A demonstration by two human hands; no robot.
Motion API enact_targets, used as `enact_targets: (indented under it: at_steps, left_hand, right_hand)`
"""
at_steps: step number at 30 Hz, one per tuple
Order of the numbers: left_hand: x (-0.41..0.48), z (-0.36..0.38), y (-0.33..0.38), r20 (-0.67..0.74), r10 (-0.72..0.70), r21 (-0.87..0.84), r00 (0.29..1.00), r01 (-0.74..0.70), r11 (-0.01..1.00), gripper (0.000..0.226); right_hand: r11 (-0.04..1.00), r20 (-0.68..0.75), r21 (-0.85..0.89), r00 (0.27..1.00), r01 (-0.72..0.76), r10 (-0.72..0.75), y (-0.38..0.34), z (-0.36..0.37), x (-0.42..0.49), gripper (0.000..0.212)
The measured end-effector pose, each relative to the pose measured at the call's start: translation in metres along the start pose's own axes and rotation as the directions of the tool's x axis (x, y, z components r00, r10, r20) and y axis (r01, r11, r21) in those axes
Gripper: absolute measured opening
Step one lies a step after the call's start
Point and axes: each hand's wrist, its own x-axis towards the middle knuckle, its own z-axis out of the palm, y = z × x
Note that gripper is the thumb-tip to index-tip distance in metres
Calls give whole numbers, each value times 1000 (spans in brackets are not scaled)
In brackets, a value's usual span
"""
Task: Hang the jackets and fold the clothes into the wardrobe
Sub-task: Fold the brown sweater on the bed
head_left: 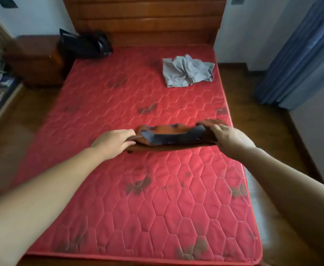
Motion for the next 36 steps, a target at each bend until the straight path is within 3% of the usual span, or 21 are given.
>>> enact_targets:
  at_steps: [4,7,9,18,21,22,23,25,27,30,36]
  left_hand:
    - [-44,134,-11,266,-44,8,963,43,999,14]
    - [-92,221,-8,487,-104,76,867,76,994,23]
    - [-121,268,-1,587,-113,134,802,41,990,33]
    - [-181,406,22,751,-150,244,643,-59,968,48]
    - [-180,424,18,797,-137,200,588,-44,979,38]
    - [-175,427,14,779,-129,168,614,-5,986,34]
    - [-168,428,9,729,-123,129,674,41,991,32]
    - [-146,433,-6,526,-131,40,840,130,991,32]
    - [-111,438,-25,312,-189,-33,931,209,977,36]
    - [-40,442,-55,146,-316,-88,937,331,940,45]
    - [79,461,-112,101,-478,-290,873,485,825,57]
  right_hand:
    - [999,256,-48,967,-9,21,10,138,-51,43]
    - [998,467,-53,884,26,2,6,230,-102,61]
    - [998,584,-40,812,47,-15,-1,281,-133,60]
    - [982,752,-75,656,174,-58,-19,410,-192,48]
    - [988,818,-44,573,146,-48,-14,429,-190,40]
    - [992,812,-26,581,122,-50,-11,433,-184,34]
    - [998,772,-11,635,67,-34,-7,436,-174,30]
    - [995,622,43,782,-87,41,5,438,-144,32]
    - [988,436,94,898,-119,66,18,437,-103,35]
    - [984,276,79,952,-161,134,35,431,-30,40]
    - [957,279,116,933,-267,226,56,464,84,75]
